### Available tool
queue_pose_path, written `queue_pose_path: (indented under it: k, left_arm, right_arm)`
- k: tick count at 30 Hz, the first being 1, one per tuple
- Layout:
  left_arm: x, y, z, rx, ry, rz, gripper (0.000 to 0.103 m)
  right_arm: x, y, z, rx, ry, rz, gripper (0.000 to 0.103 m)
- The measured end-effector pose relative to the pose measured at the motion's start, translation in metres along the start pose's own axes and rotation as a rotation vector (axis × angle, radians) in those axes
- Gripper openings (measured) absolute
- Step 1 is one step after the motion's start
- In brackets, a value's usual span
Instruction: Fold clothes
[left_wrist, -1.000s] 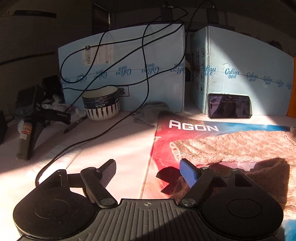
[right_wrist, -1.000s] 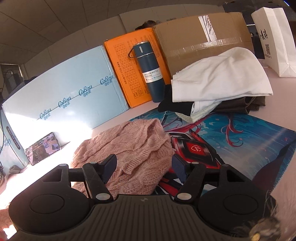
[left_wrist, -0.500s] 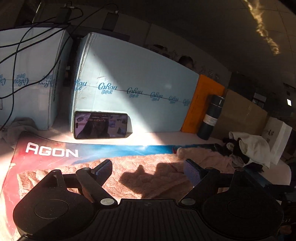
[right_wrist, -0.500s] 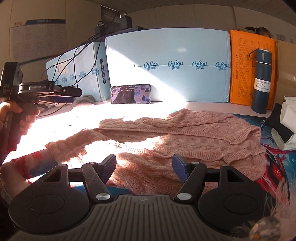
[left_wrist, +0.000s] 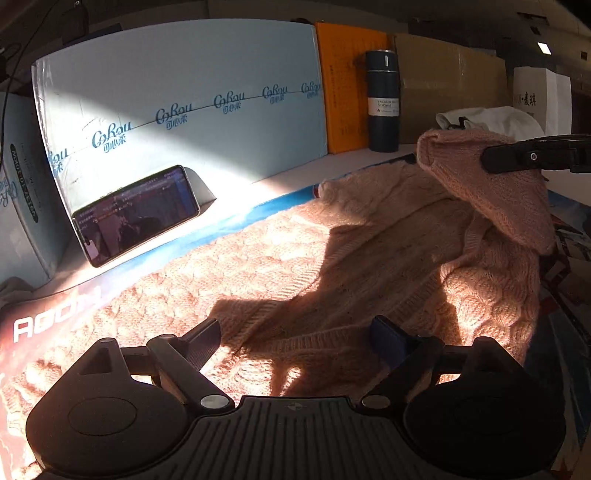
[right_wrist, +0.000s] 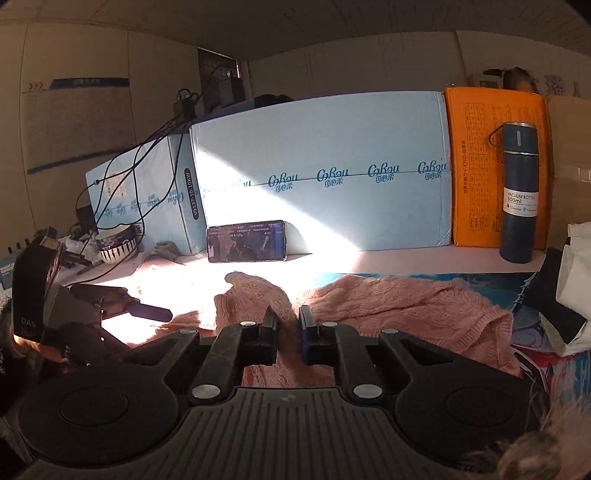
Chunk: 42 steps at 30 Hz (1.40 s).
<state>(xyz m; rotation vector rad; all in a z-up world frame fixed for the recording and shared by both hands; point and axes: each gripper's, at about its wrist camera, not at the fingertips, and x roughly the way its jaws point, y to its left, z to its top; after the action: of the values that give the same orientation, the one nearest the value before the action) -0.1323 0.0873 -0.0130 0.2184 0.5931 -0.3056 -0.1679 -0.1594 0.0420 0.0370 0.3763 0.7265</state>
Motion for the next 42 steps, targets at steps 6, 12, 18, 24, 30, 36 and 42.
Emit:
queue_pose_path:
  k: [6, 12, 18, 24, 30, 36, 42]
  left_arm:
    - [0.0, 0.001, 0.001, -0.01, -0.001, -0.007, 0.09]
    - [0.0, 0.002, 0.001, -0.021, 0.001, -0.013, 0.091]
    - [0.001, 0.003, 0.002, -0.031, 0.003, -0.017, 0.091]
    - [0.001, 0.003, 0.001, -0.038, 0.001, -0.018, 0.092]
    - [-0.005, -0.001, 0.007, -0.03, -0.042, 0.01, 0.092]
    - [-0.007, -0.013, 0.032, -0.011, -0.112, 0.015, 0.092]
    - [0.015, -0.035, 0.064, -0.013, -0.148, -0.092, 0.092]
  right_arm:
    - [0.046, -0.008, 0.001, -0.014, 0.113, -0.011, 0.011]
    - [0.081, 0.0, -0.02, -0.122, 0.247, -0.122, 0.013]
    - [0.046, -0.005, -0.012, -0.058, 0.106, -0.205, 0.057]
    - [-0.012, -0.008, -0.006, 0.054, -0.019, -0.103, 0.059]
    - [-0.022, 0.006, -0.025, 0.056, 0.062, 0.075, 0.059]
    - [-0.008, -0.009, -0.043, 0.137, 0.163, 0.004, 0.059]
    - [-0.007, -0.008, -0.049, 0.129, 0.172, 0.033, 0.064]
